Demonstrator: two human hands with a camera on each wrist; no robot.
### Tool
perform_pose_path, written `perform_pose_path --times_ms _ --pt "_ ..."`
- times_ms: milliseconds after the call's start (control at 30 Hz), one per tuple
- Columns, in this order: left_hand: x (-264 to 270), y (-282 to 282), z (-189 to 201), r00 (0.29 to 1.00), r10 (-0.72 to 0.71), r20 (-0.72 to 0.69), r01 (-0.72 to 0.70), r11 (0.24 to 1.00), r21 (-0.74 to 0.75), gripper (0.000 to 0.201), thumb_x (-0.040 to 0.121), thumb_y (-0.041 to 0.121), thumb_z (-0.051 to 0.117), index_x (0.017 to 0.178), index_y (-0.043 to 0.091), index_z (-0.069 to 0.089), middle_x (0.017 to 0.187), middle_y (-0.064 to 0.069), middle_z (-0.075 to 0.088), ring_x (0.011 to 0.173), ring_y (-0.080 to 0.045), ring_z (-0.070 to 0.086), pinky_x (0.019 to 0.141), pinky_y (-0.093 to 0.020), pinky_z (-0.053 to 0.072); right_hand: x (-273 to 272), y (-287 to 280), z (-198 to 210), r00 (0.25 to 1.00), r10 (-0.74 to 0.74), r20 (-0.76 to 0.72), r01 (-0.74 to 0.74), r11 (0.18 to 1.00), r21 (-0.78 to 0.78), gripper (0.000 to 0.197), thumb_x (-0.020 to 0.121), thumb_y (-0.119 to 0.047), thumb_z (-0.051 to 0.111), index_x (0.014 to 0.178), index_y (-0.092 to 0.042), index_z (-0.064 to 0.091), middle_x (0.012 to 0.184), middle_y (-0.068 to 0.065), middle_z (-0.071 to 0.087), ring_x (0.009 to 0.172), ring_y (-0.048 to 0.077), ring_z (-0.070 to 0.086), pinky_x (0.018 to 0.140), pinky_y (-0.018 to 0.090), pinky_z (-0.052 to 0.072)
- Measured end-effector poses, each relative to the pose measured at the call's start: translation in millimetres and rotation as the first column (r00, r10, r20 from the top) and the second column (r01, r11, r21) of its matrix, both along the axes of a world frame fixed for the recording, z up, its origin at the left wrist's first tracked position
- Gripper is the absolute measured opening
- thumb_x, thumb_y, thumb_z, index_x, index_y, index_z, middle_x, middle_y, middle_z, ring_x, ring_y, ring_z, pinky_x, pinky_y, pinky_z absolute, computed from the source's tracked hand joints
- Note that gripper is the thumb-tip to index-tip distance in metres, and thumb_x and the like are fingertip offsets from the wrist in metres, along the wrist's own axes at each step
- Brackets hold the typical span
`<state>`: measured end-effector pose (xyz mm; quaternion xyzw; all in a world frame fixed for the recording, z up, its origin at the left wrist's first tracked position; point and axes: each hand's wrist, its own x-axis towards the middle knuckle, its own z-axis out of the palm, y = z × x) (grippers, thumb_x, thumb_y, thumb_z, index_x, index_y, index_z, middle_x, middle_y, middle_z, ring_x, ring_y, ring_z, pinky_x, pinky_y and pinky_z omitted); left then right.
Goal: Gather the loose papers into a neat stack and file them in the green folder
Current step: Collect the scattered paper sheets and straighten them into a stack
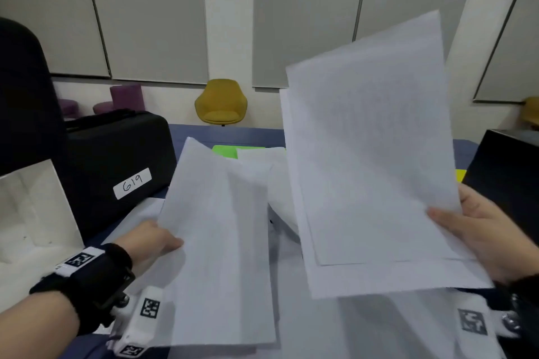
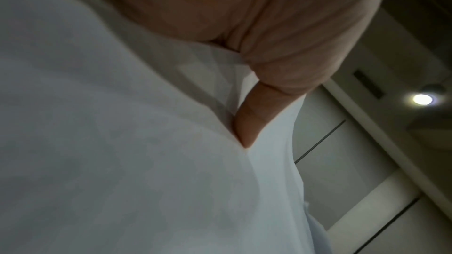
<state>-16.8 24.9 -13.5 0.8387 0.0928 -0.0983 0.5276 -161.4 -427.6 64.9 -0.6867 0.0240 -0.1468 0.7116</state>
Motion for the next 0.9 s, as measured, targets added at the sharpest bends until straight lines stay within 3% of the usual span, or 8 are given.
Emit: perform_pose_path --times_ms 200,333,400,567,700,767,833,900 --pt "-20.9 -34.4 22.5 0.993 -0.02 0.118 0.049 0.966 -0.253 0.022 0.088 -0.012 0.053 0.103 -0.005 0.067 0.1 -0.02 0.073 0.086 -0.033 0.069 0.078 -0.036 0.052 24.8 39.2 -48.1 0.996 0.064 -0.057 -0.057 0.991 0.12 0.036 0.075 0.006 0.059 0.108 -0.006 0.055 0.103 0.014 0.074 0.079 0.024 0.073 0.063 0.032 0.06" --pt "-31.1 -46.8 36.9 0.988 -0.048 0.149 0.098 0.933 -0.345 0.022 0.089 -0.011 0.052 0.106 -0.008 0.066 0.099 -0.022 0.071 0.084 -0.031 0.067 0.075 -0.035 0.052 29.0 60.5 -67.6 0.991 0.11 -0.08 -0.099 0.986 0.135 0.072 0.049 -0.023 0.087 0.112 -0.01 0.055 0.11 0.016 0.071 0.091 0.029 0.072 0.074 0.037 0.06" --pt "-35.2 -51.0 41.8 0.99 -0.059 0.131 0.109 0.902 -0.417 0.025 0.089 -0.01 0.051 0.108 -0.007 0.066 0.105 -0.023 0.071 0.092 -0.036 0.067 0.084 -0.041 0.052 29.1 67.1 -71.7 0.983 0.154 -0.104 -0.138 0.98 0.143 0.087 0.042 -0.032 0.094 0.117 -0.011 0.055 0.114 0.015 0.071 0.098 0.031 0.071 0.081 0.039 0.059" --pt "-40.2 -61.1 38.8 0.997 -0.073 0.02 0.074 0.881 -0.467 0.037 0.072 0.004 0.069 0.107 -0.008 0.069 0.114 -0.026 0.068 0.114 -0.046 0.059 0.108 -0.055 0.04 24.5 87.4 -66.8 0.922 0.333 -0.198 -0.313 0.941 0.127 0.038 0.087 -0.01 0.061 0.124 -0.013 0.057 0.12 0.007 0.07 0.11 0.028 0.066 0.098 0.044 0.05" --pt "-40.8 -66.3 37.1 0.998 -0.063 0.032 0.071 0.896 -0.438 0.06 0.045 0.022 0.071 0.096 -0.01 0.069 0.094 -0.015 0.069 0.095 -0.033 0.059 0.106 -0.055 0.039 30.4 100.3 -67.8 0.893 0.375 -0.249 -0.363 0.927 0.093 0.035 0.093 -0.006 0.056 0.128 -0.012 0.056 0.121 0.007 0.069 0.112 0.026 0.066 0.097 0.041 0.05" --pt "-40.5 -68.5 41.9 0.998 -0.042 0.055 0.062 0.891 -0.45 0.04 0.062 0.025 0.068 0.087 -0.005 0.071 0.087 -0.012 0.066 0.084 -0.028 0.06 0.093 -0.053 0.048 34.6 104.1 -66.6 0.888 0.385 -0.251 -0.381 0.922 0.067 0.035 0.094 -0.003 0.054 0.128 -0.01 0.056 0.121 0.009 0.068 0.112 0.028 0.065 0.095 0.041 0.051" --pt "-42.6 -72.1 49.4 0.995 -0.072 0.074 0.102 0.805 -0.585 0.026 0.089 0.025 0.056 0.091 0.006 0.074 0.09 -0.009 0.073 0.077 -0.026 0.069 0.078 -0.039 0.053 39.2 109.0 -59.8 0.897 0.383 -0.219 -0.381 0.923 0.051 0.035 0.094 0.0 0.053 0.128 -0.01 0.057 0.121 0.008 0.069 0.111 0.027 0.066 0.095 0.04 0.051" --pt "-46.1 -72.0 60.0 0.983 -0.137 0.125 0.186 0.713 -0.676 0.034 0.097 0.036 0.048 0.109 0.015 0.072 0.104 -0.006 0.075 0.092 -0.025 0.071 0.086 -0.039 0.053 44.9 117.5 -48.3 0.911 0.377 -0.164 -0.379 0.925 0.023 0.036 0.094 0.004 0.052 0.126 -0.01 0.057 0.12 0.008 0.069 0.111 0.026 0.066 0.095 0.039 0.052"
